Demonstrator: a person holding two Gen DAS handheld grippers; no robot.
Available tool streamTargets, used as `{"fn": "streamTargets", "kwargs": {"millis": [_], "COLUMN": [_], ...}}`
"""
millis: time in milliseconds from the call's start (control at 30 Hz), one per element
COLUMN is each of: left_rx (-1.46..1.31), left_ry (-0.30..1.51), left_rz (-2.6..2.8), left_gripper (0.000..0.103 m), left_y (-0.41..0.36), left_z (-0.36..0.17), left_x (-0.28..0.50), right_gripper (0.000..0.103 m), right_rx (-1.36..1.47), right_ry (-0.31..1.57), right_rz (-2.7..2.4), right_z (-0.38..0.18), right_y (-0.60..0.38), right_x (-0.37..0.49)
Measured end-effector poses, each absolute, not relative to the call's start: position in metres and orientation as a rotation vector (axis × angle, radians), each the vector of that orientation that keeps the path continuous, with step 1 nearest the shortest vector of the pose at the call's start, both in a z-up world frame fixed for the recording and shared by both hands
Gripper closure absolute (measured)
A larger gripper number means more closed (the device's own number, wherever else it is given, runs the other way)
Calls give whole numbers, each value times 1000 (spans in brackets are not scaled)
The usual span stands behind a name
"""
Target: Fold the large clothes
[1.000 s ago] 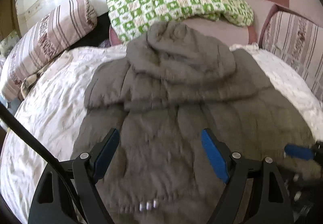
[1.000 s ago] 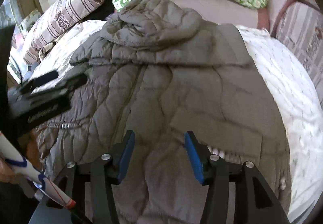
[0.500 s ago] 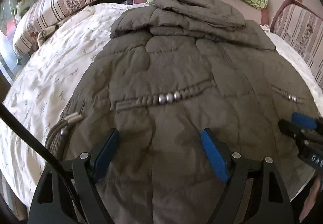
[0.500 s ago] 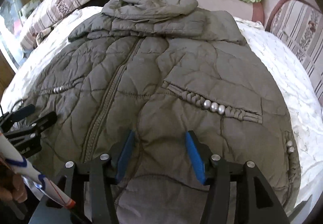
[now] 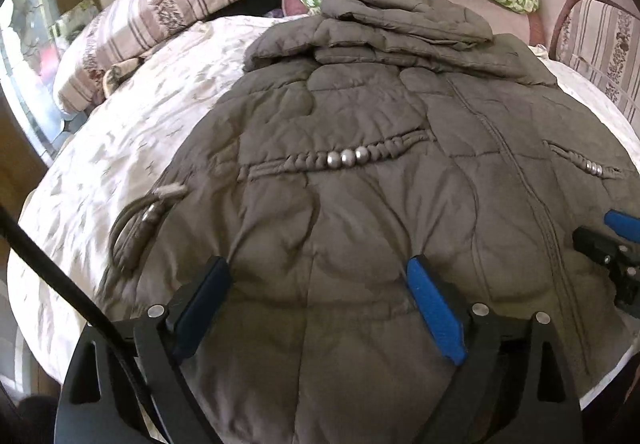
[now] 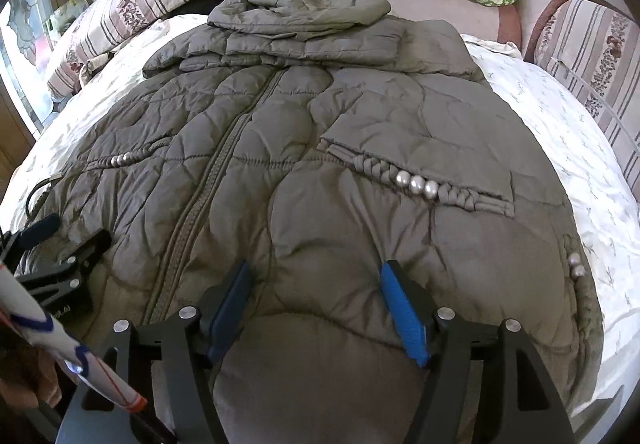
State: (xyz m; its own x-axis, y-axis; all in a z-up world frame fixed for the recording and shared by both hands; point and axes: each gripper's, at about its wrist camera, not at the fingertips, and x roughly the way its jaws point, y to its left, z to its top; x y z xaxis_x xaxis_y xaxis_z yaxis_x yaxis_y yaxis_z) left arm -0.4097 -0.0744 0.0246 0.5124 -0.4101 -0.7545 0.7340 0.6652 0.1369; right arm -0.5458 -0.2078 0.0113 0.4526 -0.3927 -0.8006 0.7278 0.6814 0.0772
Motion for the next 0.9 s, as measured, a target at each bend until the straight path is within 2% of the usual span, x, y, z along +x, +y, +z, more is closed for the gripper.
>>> {"fn": "streamTargets", "kwargs": {"millis": [233,433,900], "left_rx": [441,400,392], "left_ry": [661,676,658], "left_rz": [-710,-700,-735], "left_gripper": [10,0,0], "left_y": [-59,-59,-55], "left_z": [18,15,13], "left_x": [-422,-412,-413], "right_gripper": [28,25,20], "right_rx": [434,430,413], "right_ry": [786,773,767], "right_rz": [-761,-760,-774], "right_z": [6,4,3], "right_y": [-190,-192,-189], "right_x": [-558,-559,-563]}}
